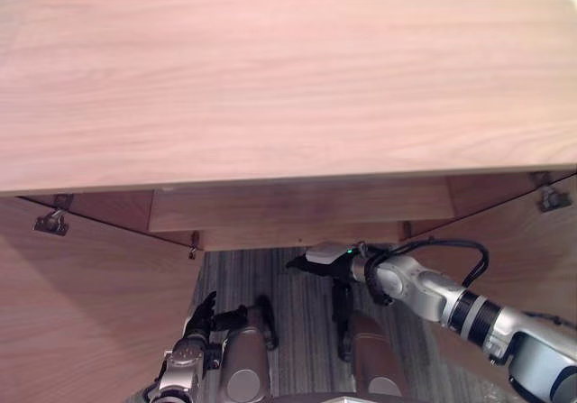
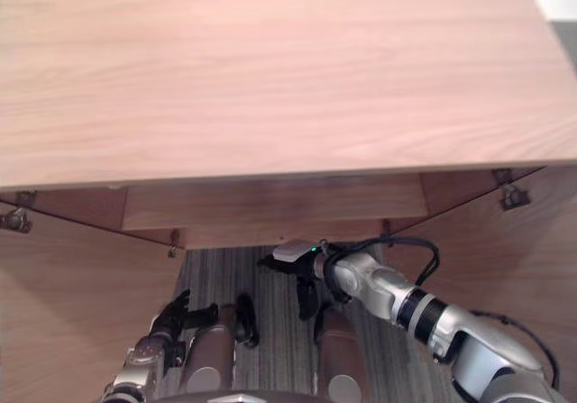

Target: Walk over to the cabinet, pick up the folder, carry it to the office cabinet, place the folder inside the office cabinet, then close the office cabinet door

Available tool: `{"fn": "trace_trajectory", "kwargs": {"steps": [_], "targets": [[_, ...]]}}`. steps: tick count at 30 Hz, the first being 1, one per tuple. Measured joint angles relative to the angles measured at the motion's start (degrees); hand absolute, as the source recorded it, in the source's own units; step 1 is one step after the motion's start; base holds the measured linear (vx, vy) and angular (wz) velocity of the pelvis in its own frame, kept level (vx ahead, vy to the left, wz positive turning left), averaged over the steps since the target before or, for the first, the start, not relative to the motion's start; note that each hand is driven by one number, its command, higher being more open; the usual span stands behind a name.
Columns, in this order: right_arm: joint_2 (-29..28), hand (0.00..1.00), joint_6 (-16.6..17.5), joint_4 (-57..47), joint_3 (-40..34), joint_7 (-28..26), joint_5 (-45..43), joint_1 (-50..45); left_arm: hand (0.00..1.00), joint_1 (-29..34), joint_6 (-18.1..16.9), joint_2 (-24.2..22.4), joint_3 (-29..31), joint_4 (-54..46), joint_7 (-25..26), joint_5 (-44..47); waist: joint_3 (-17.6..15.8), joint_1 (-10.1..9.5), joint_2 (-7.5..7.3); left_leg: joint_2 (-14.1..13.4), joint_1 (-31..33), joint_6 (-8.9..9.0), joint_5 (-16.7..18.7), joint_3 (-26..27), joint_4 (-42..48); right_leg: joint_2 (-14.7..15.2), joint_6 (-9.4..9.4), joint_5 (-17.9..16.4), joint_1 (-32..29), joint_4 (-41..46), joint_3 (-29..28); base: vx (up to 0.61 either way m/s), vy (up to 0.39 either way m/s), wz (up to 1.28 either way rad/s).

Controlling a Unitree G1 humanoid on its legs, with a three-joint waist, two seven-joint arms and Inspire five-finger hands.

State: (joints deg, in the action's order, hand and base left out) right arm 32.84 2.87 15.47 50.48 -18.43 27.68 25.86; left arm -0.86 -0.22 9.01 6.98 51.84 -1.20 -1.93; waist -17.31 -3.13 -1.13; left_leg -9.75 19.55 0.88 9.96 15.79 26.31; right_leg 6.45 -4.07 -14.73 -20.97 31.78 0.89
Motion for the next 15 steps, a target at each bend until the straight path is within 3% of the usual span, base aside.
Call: {"fn": "trace_trajectory", "kwargs": {"steps": [3, 5, 7, 8, 10, 12, 14, 15], "targets": [[-8.40, 1.00, -0.11, 13.78, -11.35, 4.39, 3.60, -5.10, 1.00, 0.30, 0.42, -0.69, -2.16, 2.58, -0.48, -1.15, 3.90, 0.37, 1.04, 1.41, -4.70, 0.92, -6.00, -2.58, -11.56, -0.74, 0.38, 4.81, 6.89, -11.79, 4.00, 0.15, -0.066, 0.51], [-16.04, 1.00, -2.21, 29.82, -24.18, 8.54, 5.11, -6.55, 1.00, 0.45, 0.48, -1.69, -2.13, 3.17, -0.14, -3.12, 5.78, 0.30, 2.20, 1.86, -6.69, 1.49, -8.42, -5.12, -16.22, -1.44, 0.56, 7.36, 11.54, -18.67, 6.99, 0.11, -0.027, 0.60], [-20.87, 1.00, -4.72, 40.46, -33.60, 12.73, 5.72, -6.71, 1.00, 0.95, 0.49, -1.84, -2.02, 3.16, 0.83, -5.67, 6.14, 0.15, 2.61, 1.75, -7.37, 1.57, -8.41, -6.32, -15.90, -1.87, 0.75, 8.06, 14.42, -21.37, 8.40, 0.06, -0.009, 0.34], [-20.87, 1.00, -4.72, 40.46, -33.60, 12.73, 5.72, -6.71, 1.00, 0.95, 0.49, -1.84, -2.02, 3.16, 0.83, -5.67, 6.14, 0.15, 2.61, 1.75, -7.37, 1.57, -8.41, -6.32, -15.90, -1.87, 0.75, 8.06, 14.42, -21.37, 8.40, 0.04, -0.008, 0.25], [-24.60, 1.00, -7.50, 47.90, -41.57, 17.98, 3.07, -10.25, 1.00, 2.17, 0.82, -2.69, -0.75, 2.82, 2.64, -8.22, 6.18, -0.10, 2.67, 1.21, -7.63, 4.55, -6.31, -7.76, -10.53, -2.40, 0.86, 8.16, 18.40, -22.83, 8.98, 0.03, -0.007, 0.14], [-26.09, 1.00, -8.58, 49.20, -46.48, 20.17, -0.12, -14.02, 1.00, 2.39, 0.82, -3.25, -0.76, 2.53, 3.92, -9.59, 6.47, 0.01, 3.07, 1.04, -8.27, 5.59, -5.56, -8.99, -8.17, -2.58, 0.87, 8.16, 20.28, -23.07, 9.04, 0.00, -0.008, 0.02], [-26.92, 1.00, -9.10, 49.92, -52.99, 23.23, -3.51, -17.84, 1.00, 2.56, 0.78, -4.87, -0.80, 2.47, 5.25, -9.93, 7.54, 0.62, 4.15, 1.23, -10.50, 5.28, -5.41, -9.39, -11.25, -2.66, 0.87, 8.17, 20.74, -23.28, 8.62, -0.03, 0.009, -0.10], [-27.36, 1.00, -9.15, 50.09, -56.92, 24.89, -5.11, -19.81, 1.00, 2.67, 0.77, -5.86, -0.86, 2.67, 5.76, -9.94, 7.95, 1.13, 4.40, 1.80, -13.05, 3.24, -6.63, -9.47, -16.11, -2.60, 0.89, 8.40, 20.73, -23.33, 8.26, -0.04, 0.022, -0.12]]}}
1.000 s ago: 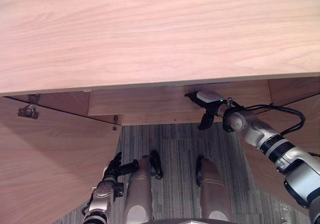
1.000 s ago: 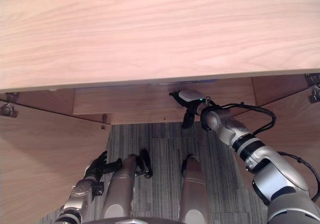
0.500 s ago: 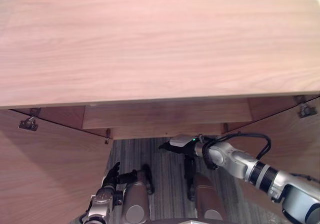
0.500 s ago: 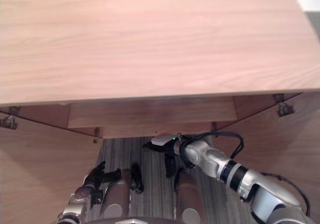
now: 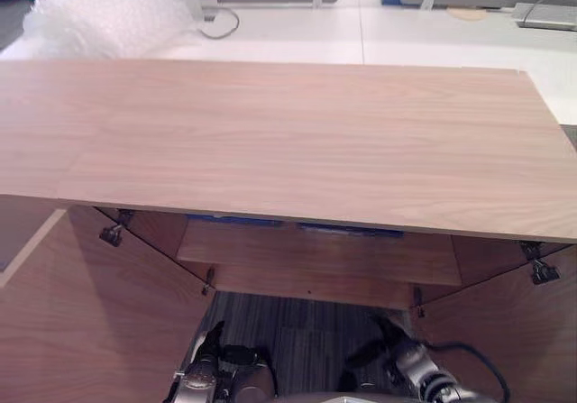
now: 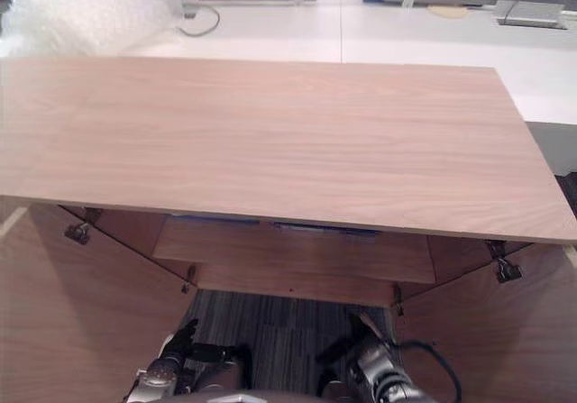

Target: Walk over to the cabinet, pick up the folder, carry it to the office cabinet, place the folder inside the office cabinet, then close the office cabinet door

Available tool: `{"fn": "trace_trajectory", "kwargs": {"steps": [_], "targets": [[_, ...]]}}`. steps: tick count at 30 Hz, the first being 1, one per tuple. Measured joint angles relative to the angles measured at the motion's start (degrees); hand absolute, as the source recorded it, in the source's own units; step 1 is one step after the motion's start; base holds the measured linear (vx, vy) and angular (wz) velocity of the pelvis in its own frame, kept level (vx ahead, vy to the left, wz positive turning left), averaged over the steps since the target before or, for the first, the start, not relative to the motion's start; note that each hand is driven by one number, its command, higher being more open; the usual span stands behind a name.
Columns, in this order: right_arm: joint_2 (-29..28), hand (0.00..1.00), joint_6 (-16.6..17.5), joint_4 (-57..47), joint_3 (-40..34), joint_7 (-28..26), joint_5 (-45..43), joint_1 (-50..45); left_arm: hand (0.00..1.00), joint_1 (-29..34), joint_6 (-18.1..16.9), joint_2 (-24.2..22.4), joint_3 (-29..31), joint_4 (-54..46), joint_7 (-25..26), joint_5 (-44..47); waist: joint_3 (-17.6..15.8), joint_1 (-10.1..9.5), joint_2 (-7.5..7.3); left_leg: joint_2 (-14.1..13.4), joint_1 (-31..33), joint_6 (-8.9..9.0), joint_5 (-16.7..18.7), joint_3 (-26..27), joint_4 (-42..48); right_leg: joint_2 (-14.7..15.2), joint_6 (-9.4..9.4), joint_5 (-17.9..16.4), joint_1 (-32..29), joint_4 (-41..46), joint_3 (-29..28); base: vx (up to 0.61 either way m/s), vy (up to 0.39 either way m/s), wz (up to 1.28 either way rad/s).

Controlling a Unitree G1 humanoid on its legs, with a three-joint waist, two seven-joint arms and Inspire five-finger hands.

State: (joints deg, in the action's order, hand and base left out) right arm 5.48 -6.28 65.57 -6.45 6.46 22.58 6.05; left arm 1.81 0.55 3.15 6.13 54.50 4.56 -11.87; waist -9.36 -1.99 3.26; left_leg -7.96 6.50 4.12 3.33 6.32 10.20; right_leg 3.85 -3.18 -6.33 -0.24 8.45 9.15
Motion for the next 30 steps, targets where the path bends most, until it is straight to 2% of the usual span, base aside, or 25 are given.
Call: {"fn": "trace_trajectory", "kwargs": {"steps": [3, 4, 8, 14, 18, 21, 22, 23, 24, 26, 27, 29, 30], "targets": [[-1.32, 1.00, -0.09, -0.30, -9.63, 2.52, -6.08, -2.66, 1.00, 0.11, 0.01, -1.07, 0.00, 2.42, 0.67, 0.02, 1.96, 2.03, -0.67, 1.30, -4.36, -0.46, -5.87, 1.02, -11.10, 0.45, -0.02, 0.78, -1.04, -0.81, -0.52, -0.06, 0.006, -0.11], [-2.27, 1.00, 0.16, -0.71, -15.26, 4.05, -11.04, -3.80, 1.00, -0.17, 0.13, -1.53, 0.02, 4.57, 1.29, 0.03, 2.42, 3.41, -0.79, 1.49, -6.35, -0.46, -8.12, 1.12, -15.57, 0.23, -0.06, 1.12, -0.95, -1.37, -0.60, -0.05, 0.007, -0.09], [-3.70, 1.00, 0.24, -1.19, -23.47, 6.72, -19.58, -8.04, 1.00, -0.55, 0.95, -1.87, 2.54, 5.64, 2.99, 0.05, 2.97, 3.55, -2.32, 1.57, -8.23, -0.66, -8.01, 4.42, -15.56, 0.15, -0.35, 2.15, -0.75, -1.56, -3.74, -0.05, 0.023, -0.35], [-5.24, 1.00, 0.10, -4.48, -23.99, 9.67, -25.09, -11.85, 1.00, -1.28, 0.84, -3.43, 3.86, 6.01, 4.87, 0.09, 2.24, 4.31, -2.41, 2.54, -9.64, -1.56, -7.21, 10.13, -15.30, 1.02, -1.25, 2.37, -3.62, 1.49, -8.46, -0.08, 0.071, -0.44], [-5.81, 1.00, 0.35, -6.51, -24.41, 10.07, -25.06, -12.02, 1.00, -1.64, 0.88, -4.08, 5.23, 5.69, 4.75, 0.07, 1.76, 4.28, -2.22, 2.80, -10.20, -2.11, -7.27, 12.46, -14.77, 2.94, 0.14, 0.40, -5.54, 5.00, -6.95, -0.08, 0.052, -0.28], [-5.86, 1.00, 0.33, -6.84, -27.69, 10.17, -25.08, -11.96, 1.00, -0.17, 0.92, -4.26, 7.87, 5.45, 4.72, 0.11, 1.94, 3.85, -1.48, 1.20, -11.68, -1.77, -6.05, 17.12, -13.60, 5.19, 3.76, 0.28, -5.55, 5.13, 0.49, -0.02, 0.039, -0.77], [-5.82, 1.00, 0.33, -6.83, -28.60, 10.16, -25.07, -11.92, 1.00, 0.23, 0.94, -4.04, 7.89, 5.60, 4.65, 0.13, 2.14, 3.98, -1.26, 0.98, -11.85, -1.20, -5.34, 18.05, -13.15, 5.63, 4.01, 0.38, -5.55, 5.09, 2.17, 0.00, 0.014, -0.67], [-5.82, 1.00, 0.33, -6.37, -29.36, 10.20, -25.06, -11.94, 1.00, 0.38, 0.95, -3.83, 7.71, 6.15, 4.56, 0.24, 2.25, 4.00, -1.12, 0.65, -11.93, -0.92, -4.85, 18.29, -12.82, 5.85, 4.01, 0.39, -5.53, 5.11, 3.38, 0.02, -0.021, -0.38], [-5.83, 1.00, 0.20, -5.21, -30.87, 10.11, -25.05, -11.92, 1.00, 0.12, 0.96, -3.22, 6.74, 7.05, 4.52, 0.57, 2.39, 4.02, -1.06, 0.35, -12.02, -0.32, -4.28, 18.29, -12.69, 5.50, 3.24, 0.54, -5.48, 5.00, 3.99, 0.03, -0.030, -0.20], [-5.75, 1.00, 0.13, -4.47, -31.61, 9.95, -25.00, -11.85, 1.00, 0.11, 0.96, -2.92, 5.33, 7.23, 4.48, 1.00, 2.63, 4.05, -1.10, 0.16, -12.19, 0.29, -3.85, 18.16, -12.68, 5.02, 1.36, 1.74, -4.94, 3.64, 3.94, 0.05, -0.036, -0.12], [-5.38, 1.00, 0.11, -3.80, -31.72, 9.84, -24.92, -11.78, 1.00, 0.17, 0.92, -2.92, 4.43, 7.45, 4.49, 1.16, 3.31, 3.93, -0.83, -0.41, -12.26, 1.34, -3.03, 18.03, -12.67, 3.91, 0.12, 3.41, -3.87, 0.77, 3.78, 0.12, -0.047, -0.31], [-4.75, 1.00, 0.22, -2.60, -31.66, 9.47, -24.85, -11.45, 1.00, 0.18, 0.88, -2.84, 3.61, 7.80, 4.51, 1.07, 3.83, 3.96, -0.63, -1.56, -12.47, 2.20, -2.19, 18.07, -12.30, 1.75, -0.22, 6.44, -1.78, -4.54, 3.03, 0.14, -0.065, -0.40], [-4.71, 1.00, 0.31, -1.71, -31.67, 9.21, -24.85, -11.16, 1.00, -0.04, 0.88, -2.54, 3.56, 8.15, 4.51, 1.08, 3.94, 4.08, -0.72, -2.42, -12.70, 1.79, -2.25, 18.26, -11.13, 0.50, 0.00, 7.88, -0.18, -7.42, 2.30, 0.17, -0.099, -0.51]]}}
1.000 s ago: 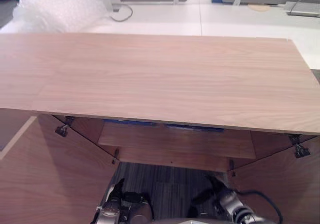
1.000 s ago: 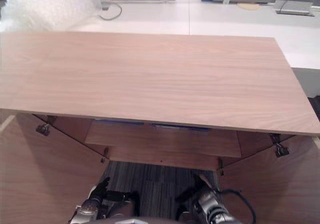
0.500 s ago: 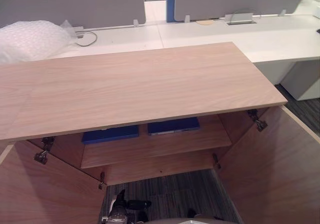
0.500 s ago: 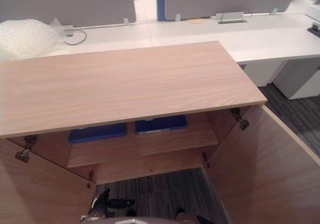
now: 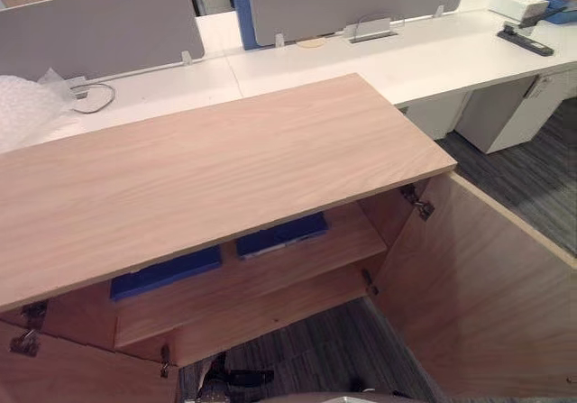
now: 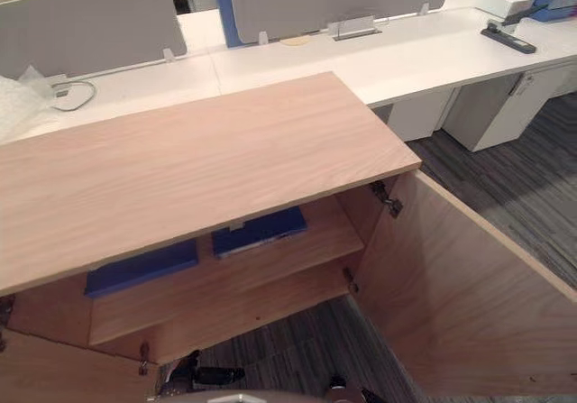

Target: Walk over to the cabinet, pick up the folder, carry it to the office cabinet, place the folder inside the office cabinet, then close the office cabinet door

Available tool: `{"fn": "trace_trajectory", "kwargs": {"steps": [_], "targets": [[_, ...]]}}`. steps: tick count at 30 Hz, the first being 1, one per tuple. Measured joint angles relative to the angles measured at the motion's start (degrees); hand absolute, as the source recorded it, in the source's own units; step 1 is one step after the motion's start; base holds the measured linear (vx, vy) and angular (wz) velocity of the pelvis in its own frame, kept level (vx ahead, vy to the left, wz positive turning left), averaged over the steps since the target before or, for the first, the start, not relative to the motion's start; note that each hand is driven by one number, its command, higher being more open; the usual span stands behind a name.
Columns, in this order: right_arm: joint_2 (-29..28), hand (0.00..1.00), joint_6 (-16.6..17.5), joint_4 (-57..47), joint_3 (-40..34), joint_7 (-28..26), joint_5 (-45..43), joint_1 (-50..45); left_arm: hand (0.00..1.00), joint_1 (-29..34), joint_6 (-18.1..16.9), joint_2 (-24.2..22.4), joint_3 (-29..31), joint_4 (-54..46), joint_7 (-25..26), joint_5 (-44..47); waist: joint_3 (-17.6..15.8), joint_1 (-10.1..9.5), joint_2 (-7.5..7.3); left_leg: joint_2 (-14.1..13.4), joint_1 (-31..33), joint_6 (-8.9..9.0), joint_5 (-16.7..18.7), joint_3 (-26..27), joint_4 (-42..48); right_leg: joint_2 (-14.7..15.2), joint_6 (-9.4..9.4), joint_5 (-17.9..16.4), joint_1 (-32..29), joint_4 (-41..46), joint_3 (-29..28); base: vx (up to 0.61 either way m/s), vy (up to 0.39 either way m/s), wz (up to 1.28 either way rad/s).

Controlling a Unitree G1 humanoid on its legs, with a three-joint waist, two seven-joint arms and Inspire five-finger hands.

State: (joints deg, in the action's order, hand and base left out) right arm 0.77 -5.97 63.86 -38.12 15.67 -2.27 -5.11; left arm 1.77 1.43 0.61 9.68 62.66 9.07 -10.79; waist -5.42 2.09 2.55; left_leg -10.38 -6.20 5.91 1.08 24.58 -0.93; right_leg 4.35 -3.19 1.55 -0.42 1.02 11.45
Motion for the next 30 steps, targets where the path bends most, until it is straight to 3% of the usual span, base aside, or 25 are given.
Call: {"fn": "trace_trajectory", "kwargs": {"steps": [4, 9, 10, 11, 12, 14, 15, 16, 18, 22, 25, 27, 29, 30], "targets": [[-0.04, 1.00, 0.40, 2.13, 0.69, -0.53, -0.05, 0.40, 1.00, -0.26, 0.02, 1.13, -0.96, 0.83, 0.14, -0.04, -0.03, 0.38, -1.60, -1.06, -3.16, -0.41, 0.23, 0.09, 3.42, -1.13, 0.30, 0.59, 3.62, -2.54, -3.79, 0.16, -0.091, -0.57], [0.21, 1.00, 1.57, 1.94, 1.08, -1.44, -0.38, 0.43, 1.00, -0.96, 0.02, 0.90, -2.58, 0.79, 0.26, -0.08, -0.88, 0.62, -0.89, -3.03, -2.05, -0.88, 2.46, 1.11, 14.81, -1.35, 0.85, 0.13, 3.42, -1.11, -8.93, 0.08, -0.014, -0.65], [0.30, 1.00, 2.03, 1.91, 1.22, -1.42, -0.69, 0.43, 1.00, -1.09, 0.01, 0.85, -2.58, 0.37, 0.35, -0.01, -1.53, 0.63, -0.77, -3.85, 0.59, -2.61, 3.64, -2.00, 21.18, -1.56, 1.23, -0.13, 3.17, -0.15, -10.54, 0.01, -0.027, -0.52], [0.36, 1.00, 2.32, 2.05, 1.54, -1.41, -0.71, 0.38, 1.00, -0.99, -0.11, 0.81, -2.68, 0.01, 0.42, 0.01, -1.85, 0.47, -0.96, -3.33, 2.01, -2.55, 6.16, -6.13, 22.90, -1.55, 1.32, -0.22, 2.91, 0.19, -11.42, -0.05, 0.034, -0.99], [1.32, 1.00, 2.51, 2.16, 1.62, -1.31, -1.36, 0.41, 1.00, -0.85, -0.22, -0.25, -2.75, -0.58, 0.99, 0.26, -2.20, -0.26, 1.30, -0.18, 3.37, -0.93, 10.99, -19.09, 23.05, -3.20, 1.23, -0.18, 1.84, 0.89, -14.45, -0.09, 0.124, -0.93], [1.53, 1.00, 2.57, 2.06, 1.46, -1.31, -2.46, 0.43, 1.00, -0.84, -0.20, -0.51, -2.68, -0.57, 1.13, 0.34, -2.49, -0.26, 2.20, -0.02, 3.27, -1.17, 11.93, -21.79, 22.65, -4.86, 1.06, -0.31, 1.06, 2.03, -16.24, -0.09, 0.158, -0.78], [1.36, 1.00, 2.52, 1.89, 0.93, -1.11, -2.59, 0.30, 1.00, -0.88, -0.22, -0.45, -2.47, -0.67, 1.17, 0.31, -2.57, -0.16, 1.63, 0.26, 3.03, -0.49, 12.30, -22.95, 22.40, -5.53, 0.70, -0.29, 0.23, 2.74, -17.53, -0.13, 0.114, -0.58], [0.78, 1.00, 2.51, 1.77, 0.58, -0.82, -2.62, 0.01, 1.00, -0.96, -0.23, -0.28, -2.11, -1.20, 1.09, 0.29, -2.54, 0.03, 0.94, 0.40, 3.19, 0.25, 12.91, -22.53, 22.07, -5.50, 0.23, 0.08, -0.81, 3.04, -18.49, -0.14, 0.098, -0.47], [-0.45, 1.00, 2.43, 0.71, -2.40, -0.39, -2.95, -0.92, 1.00, -0.99, -0.32, -0.67, -1.32, -1.60, 0.95, 0.32, -2.41, 0.82, 0.84, -0.07, 2.14, -1.03, 15.62, -21.50, 17.36, -6.09, -0.51, 1.10, -2.32, 2.06, -19.24, -0.16, 0.109, -0.30], [-3.35, 1.00, 2.31, -2.52, -2.77, -0.16, -5.06, -3.13, 1.00, 0.41, 0.27, 0.88, 1.32, -1.82, 0.85, 1.27, -1.33, 1.10, -1.95, 1.61, 0.72, -1.67, 13.86, -16.22, 14.13, -5.02, -0.96, 3.22, -4.63, 2.04, -23.47, -0.12, 0.101, -0.60], [-3.59, 1.00, 2.26, -5.69, 0.89, 0.10, -5.53, -4.55, 1.00, 0.15, 0.27, 0.63, 1.43, -1.83, 0.83, 1.27, -1.30, 1.08, -2.02, 2.31, -0.38, -1.74, 12.59, -12.53, 12.01, -4.84, -1.01, 3.10, -7.79, 5.26, -24.47, -0.04, 0.035, -0.59], [-3.51, 1.00, 2.27, -8.18, 2.98, 0.64, -5.88, -4.54, 1.00, 0.09, 0.26, 0.00, 2.05, -1.89, 0.87, 1.34, -1.84, 1.12, -1.18, 2.09, -0.77, -1.72, 12.45, -10.21, 12.20, -4.78, -0.08, 2.46, -9.55, 7.55, -21.55, -0.02, -0.009, -0.51], [-3.64, 1.00, 2.21, -11.18, 4.40, 1.82, -6.43, -4.41, 1.00, 0.37, -0.02, -1.07, 2.19, -3.45, 0.88, 2.26, -2.22, 0.96, -0.33, 1.78, -1.88, -1.54, 12.53, -9.40, 12.77, -0.54, 1.36, -1.10, -11.48, 14.01, -9.97, -0.01, -0.006, -0.07], [-3.65, 1.00, 2.21, -12.01, 5.28, 2.17, -6.55, -4.51, 1.00, 0.71, -0.08, -1.09, 2.52, -3.86, 0.88, 2.48, -2.21, 1.11, -0.24, 1.49, -2.23, -1.29, 12.68, -9.49, 13.06, -0.33, 1.35, -1.88, -11.44, 15.04, -8.79, 0.00, -0.034, 0.18]]}}
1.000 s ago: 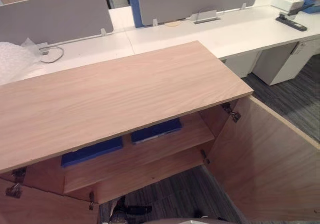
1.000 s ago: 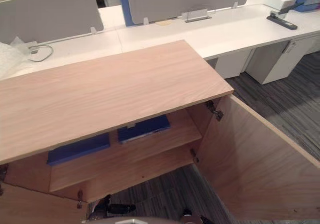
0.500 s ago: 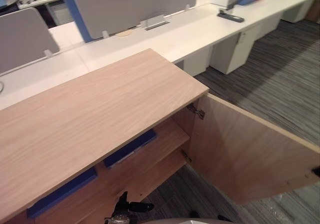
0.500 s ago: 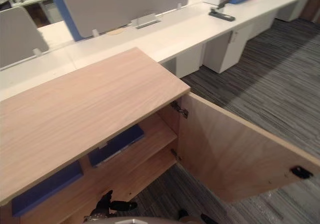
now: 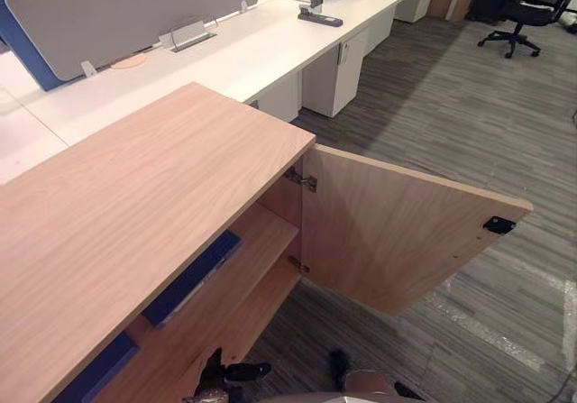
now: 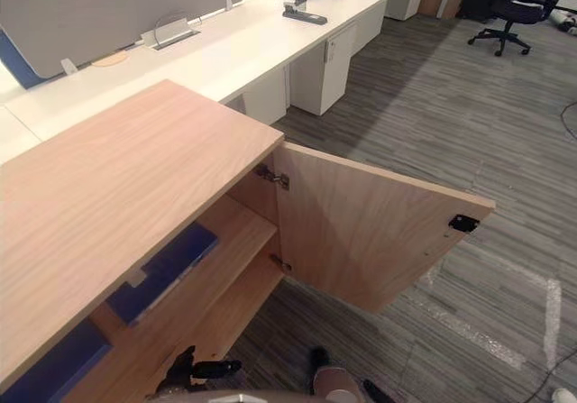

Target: Walk over to the cabinet, pick up the folder, carry it to the office cabinet, place the folder inside the office cabinet, then close the office cabinet door

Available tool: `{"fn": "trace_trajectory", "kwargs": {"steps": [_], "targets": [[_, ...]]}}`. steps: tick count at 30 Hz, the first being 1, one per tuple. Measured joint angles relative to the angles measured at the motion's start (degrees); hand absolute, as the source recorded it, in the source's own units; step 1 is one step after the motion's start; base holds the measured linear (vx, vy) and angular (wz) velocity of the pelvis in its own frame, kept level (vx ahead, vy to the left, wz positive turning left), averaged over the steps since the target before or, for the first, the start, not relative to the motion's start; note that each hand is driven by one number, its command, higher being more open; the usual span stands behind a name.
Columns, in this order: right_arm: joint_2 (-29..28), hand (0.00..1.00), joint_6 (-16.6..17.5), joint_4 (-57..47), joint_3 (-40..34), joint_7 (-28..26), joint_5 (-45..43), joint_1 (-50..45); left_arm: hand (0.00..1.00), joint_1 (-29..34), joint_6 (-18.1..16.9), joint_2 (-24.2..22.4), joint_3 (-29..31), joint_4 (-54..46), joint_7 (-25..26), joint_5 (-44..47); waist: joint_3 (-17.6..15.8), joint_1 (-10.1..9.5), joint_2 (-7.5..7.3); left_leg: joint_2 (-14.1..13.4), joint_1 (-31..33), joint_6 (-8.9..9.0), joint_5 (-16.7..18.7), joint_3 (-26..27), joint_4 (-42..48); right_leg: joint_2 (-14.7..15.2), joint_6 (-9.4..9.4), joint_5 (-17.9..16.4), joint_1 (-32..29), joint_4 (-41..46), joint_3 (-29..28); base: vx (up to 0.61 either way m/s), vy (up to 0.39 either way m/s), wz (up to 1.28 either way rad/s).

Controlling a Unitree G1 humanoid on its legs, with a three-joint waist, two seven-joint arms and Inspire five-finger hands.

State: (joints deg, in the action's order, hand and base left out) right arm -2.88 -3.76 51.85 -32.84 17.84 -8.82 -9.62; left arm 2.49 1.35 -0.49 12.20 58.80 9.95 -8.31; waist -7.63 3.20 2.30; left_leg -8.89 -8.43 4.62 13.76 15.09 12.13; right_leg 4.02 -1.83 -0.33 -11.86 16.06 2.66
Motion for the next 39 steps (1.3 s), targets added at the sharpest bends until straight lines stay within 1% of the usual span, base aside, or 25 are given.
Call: {"fn": "trace_trajectory", "kwargs": {"steps": [1, 2, 4, 7, 9, 10, 12, 13, 15, 16, 18, 20, 22, 24, 25, 26, 27, 28, 29, 30, 31, 33, 35, 37, 39], "targets": [[0.11, 1.00, -0.02, -2.05, 1.49, 0.50, 0.14, -0.43, 1.00, 0.57, -0.04, -0.51, 0.61, -0.39, 0.07, 0.39, 0.21, 0.11, 0.20, -0.64, -0.36, 0.40, 0.22, -0.29, 0.03, -0.17, 0.11, -1.70, 0.08, 1.64, 1.01, 0.02, -0.101, 0.24], [0.45, 1.00, -0.02, -4.05, 2.55, 0.86, 0.20, -0.49, 1.00, 0.68, -0.04, -1.11, 0.82, -1.15, 0.08, 0.74, 0.44, -0.04, 0.25, -0.95, -0.51, 0.64, 0.23, -0.41, -0.16, -0.48, 0.10, -2.46, -0.26, 2.46, 1.24, 0.02, -0.125, 0.16], [1.20, 1.00, 0.45, -8.29, 3.78, 1.30, 0.35, 0.78, 1.00, 1.21, -0.23, -1.99, 2.03, -1.35, 0.06, 1.08, 1.48, -1.40, 1.03, -1.33, -0.51, 1.24, -0.55, 0.51, -1.84, -1.44, 0.12, -2.62, -1.51, 2.64, 1.22, 0.05, -0.115, -0.20], [2.74, 1.00, 1.05, -8.65, 4.95, 0.89, 1.35, 4.59, 1.00, 1.25, -0.21, -1.76, 2.06, -1.05, 0.13, 1.25, 1.89, -1.77, 1.14, -1.67, -0.50, 0.85, -1.20, 0.76, -4.46, -3.04, 0.49, -1.00, -2.16, 0.71, 0.69, 0.05, -0.063, -0.19], [3.79, 1.00, 1.73, -8.68, 5.16, 0.55, 2.43, 6.33, 1.00, 1.47, -0.23, -1.32, 1.44, 0.07, 0.07, 1.61, 2.12, -2.23, 1.41, -1.68, -0.51, 0.14, -1.61, -0.25, -5.67, -4.09, 0.91, 0.14, -1.88, -1.39, 0.33, 0.07, -0.010, -0.13], [4.40, 1.00, 1.94, -8.72, 5.17, 0.36, 2.60, 6.61, 1.00, 1.31, -0.13, -0.90, 1.11, 0.84, 0.04, 1.96, 2.24, -2.24, 1.49, -1.51, -0.46, 0.13, -2.45, -1.01, -5.65, -4.22, 1.24, 0.61, -1.54, -2.04, 0.32, 0.08, -0.005, -0.01], [5.34, 1.00, 1.93, -8.84, 5.19, 0.22, 3.78, 6.49, 1.00, 1.14, -0.05, -0.23, -0.33, 1.18, 0.05, 2.04, 2.38, -2.22, 1.16, -0.64, -0.62, -0.12, -4.01, -3.33, -5.33, -3.84, 0.99, 1.58, 0.12, -4.03, -0.02, 0.07, 0.008, -0.02], [5.86, 1.00, 1.95, -9.76, 5.21, 0.23, 4.52, 6.03, 1.00, 1.25, -0.07, 0.08, -1.24, 1.18, 0.01, 1.97, 2.56, -2.18, 0.96, 0.06, -0.87, -0.34, -4.84, -3.98, -4.73, -3.32, 0.74, 2.42, 1.60, -5.90, -0.40, 0.06, 0.049, -0.08], [6.50, 1.00, 1.95, -11.16, 5.35, 0.25, 4.93, 5.90, 1.00, 1.51, -0.16, 0.70, -2.63, 1.17, -0.14, 1.63, 2.82, -1.75, 0.62, 1.15, -1.35, -0.15, -6.14, -4.89, -4.38, -2.52, 0.38, 3.89, 3.54, -8.84, -1.26, 0.02, 0.062, -0.12], [6.84, 1.00, 1.96, -12.38, 5.50, 0.24, 5.62, 5.89, 1.00, 1.53, -0.18, 0.93, -3.10, 1.17, -0.30, 1.26, 2.86, -1.53, 0.66, 1.52, -1.43, -0.23, -6.43, -4.92, -4.22, -2.26, 0.25, 4.82, 4.50, -10.58, -1.50, -0.01, 0.063, -0.12], [7.98, 1.00, 2.01, -14.25, 5.87, 0.25, 6.79, 5.93, 1.00, 1.66, -0.32, 1.59, -4.65, 1.17, -0.49, 0.83, 3.05, -1.38, 0.74, 1.81, -1.46, -0.23, -6.44, -5.10, -4.06, -2.05, 0.01, 6.81, 6.22, -14.25, -1.68, -0.03, 0.062, -0.04], [9.65, 1.00, 2.03, -16.38, 6.24, 0.25, 7.40, 6.62, 1.00, 1.82, -0.85, 2.49, -5.11, 1.17, -0.63, 0.81, 3.33, -1.39, 0.18, 2.15, -1.39, -0.23, -6.43, -6.35, -4.34, -1.83, -0.02, 9.63, 8.27, -19.09, -1.67, -0.06, 0.040, 0.02], [11.37, 1.00, 2.23, -17.30, 7.14, 0.29, 8.82, 7.86, 1.00, 1.93, -0.87, 3.27, -5.15, 1.17, -0.75, 0.77, 3.51, -1.40, -0.30, 2.31, -1.46, -0.19, -6.36, -7.40, -4.99, -1.81, 0.04, 10.89, 8.80, -20.99, -1.73, -0.08, 0.013, 0.02], [13.16, 1.00, 2.72, -17.67, 7.38, 0.26, 8.83, 9.40, 1.00, 1.94, -0.88, 3.82, -5.17, 1.17, -0.88, 0.77, 3.39, -1.42, -0.64, 2.26, -1.69, 0.15, -6.03, -7.93, -5.39, -1.82, -0.22, 11.09, 8.83, -21.17, -1.62, -0.11, 0.010, 0.05], [14.51, 1.00, 2.75, -18.25, 7.56, 0.26, 8.82, 10.32, 1.00, 2.05, -0.87, 3.90, -5.17, 1.19, -0.98, 0.74, 3.39, -1.42, -0.63, 1.97, -1.84, 0.60, -5.24, -8.10, -5.79, -2.04, -0.18, 11.24, 8.77, -21.20, -1.48, -0.15, 0.045, 0.05], [16.04, 1.00, 3.02, -18.62, 7.66, 0.26, 8.81, 11.49, 1.00, 2.29, -0.87, 3.89, -5.22, 1.21, -1.21, 0.65, 3.59, -1.40, -0.02, 1.27, -1.92, 0.63, -3.20, -8.39, -6.08, -2.58, -0.42, 11.72, 8.56, -21.21, -1.32, -0.15, 0.066, 0.03], [16.73, 1.00, 3.29, -18.60, 7.79, 0.25, 8.81, 11.97, 1.00, 2.25, -0.87, 4.00, -5.14, 1.30, -1.42, 0.40, 3.57, -1.54, 0.09, 1.10, -2.07, 0.59, -1.98, -8.77, -6.27, -3.00, -0.45, 12.09, 8.48, -21.22, -1.37, -0.13, 0.083, -0.02], [16.73, 1.00, 3.32, -18.60, 7.82, 0.25, 8.80, 12.12, 1.00, 2.19, -0.87, 4.12, -5.01, 1.30, -1.52, 0.40, 3.49, -1.61, -0.11, 1.27, -2.12, 0.58, -1.96, -8.74, -6.22, -2.88, -0.47, 12.18, 8.56, -21.22, -1.52, -0.13, 0.074, -0.06], [16.77, 1.00, 3.78, -18.69, 8.36, 0.21, 8.79, 12.52, 1.00, 2.24, -0.92, 5.09, -5.06, 1.37, -1.60, 0.21, 3.43, -1.57, -0.80, 1.79, -2.30, 0.77, -1.47, -8.74, -6.06, -2.44, -0.67, 12.58, 8.72, -21.23, -1.66, -0.18, 0.090, -0.09], [16.91, 1.00, 4.22, -19.03, 9.36, 0.10, 8.78, 12.57, 1.00, 2.33, -0.92, 5.84, -5.09, 1.72, -1.69, -0.23, 3.60, -1.51, -1.16, 2.19, -2.32, 0.65, -1.37, -8.64, -6.06, -2.11, -0.83, 12.78, 8.63, -21.23, -2.01, -0.15, 0.064, -0.10], [16.95, 1.00, 4.49, -19.25, 9.59, -0.09, 8.77, 12.57, 1.00, 2.53, -0.92, 6.11, -5.12, 2.08, -1.68, -0.34, 3.61, -1.39, -1.17, 2.35, -2.34, 0.65, -1.36, -8.57, -6.06, -2.00, -0.90, 12.83, 8.60, -21.23, -2.22, -0.12, 0.078, -0.12], [17.42, 1.00, 4.91, -19.57, 9.92, -0.67, 8.71, 12.56, 1.00, 3.42, -0.87, 6.51, -5.21, 3.27, -1.72, -0.60, 3.42, -1.10, -0.72, 2.68, -2.35, 0.65, -1.33, -8.41, -6.08, -1.80, -0.98, 12.92, 8.40, -21.22, -2.61, -0.05, 0.054, -0.07], [18.90, 1.00, 4.90, -19.55, 10.43, -1.75, 8.63, 12.56, 1.00, 4.11, -0.81, 6.29, -5.46, 3.94, -1.91, -1.33, 3.02, -0.95, 0.11, 2.71, -2.29, 0.85, -1.44, -8.44, -6.13, -1.78, -0.98, 12.93, 8.23, -21.22, -2.63, 0.00, 0.016, -0.01], [22.00, 1.00, 4.92, -19.47, 12.70, -3.95, 8.22, 12.60, 1.00, 4.94, -0.83, 5.96, -6.78, 3.96, -2.64, -1.40, 2.53, -0.95, 1.29, 2.56, -2.12, 0.77, -1.57, -8.82, -6.22, -1.89, -0.98, 12.87, 8.01, -21.21, -2.53, 0.02, 0.017, 0.02], [23.95, 1.00, 5.04, -19.05, 15.28, -5.94, 5.81, 12.98, 1.00, 5.07, -0.88, 5.75, -6.90, 3.95, -2.97, -1.40, 2.63, -0.95, 1.78, 2.32, -2.07, 0.39, -1.82, -9.33, -6.13, -1.96, -0.99, 12.84, 8.04, -21.20, -2.29, 0.04, 0.039, 0.05]]}}
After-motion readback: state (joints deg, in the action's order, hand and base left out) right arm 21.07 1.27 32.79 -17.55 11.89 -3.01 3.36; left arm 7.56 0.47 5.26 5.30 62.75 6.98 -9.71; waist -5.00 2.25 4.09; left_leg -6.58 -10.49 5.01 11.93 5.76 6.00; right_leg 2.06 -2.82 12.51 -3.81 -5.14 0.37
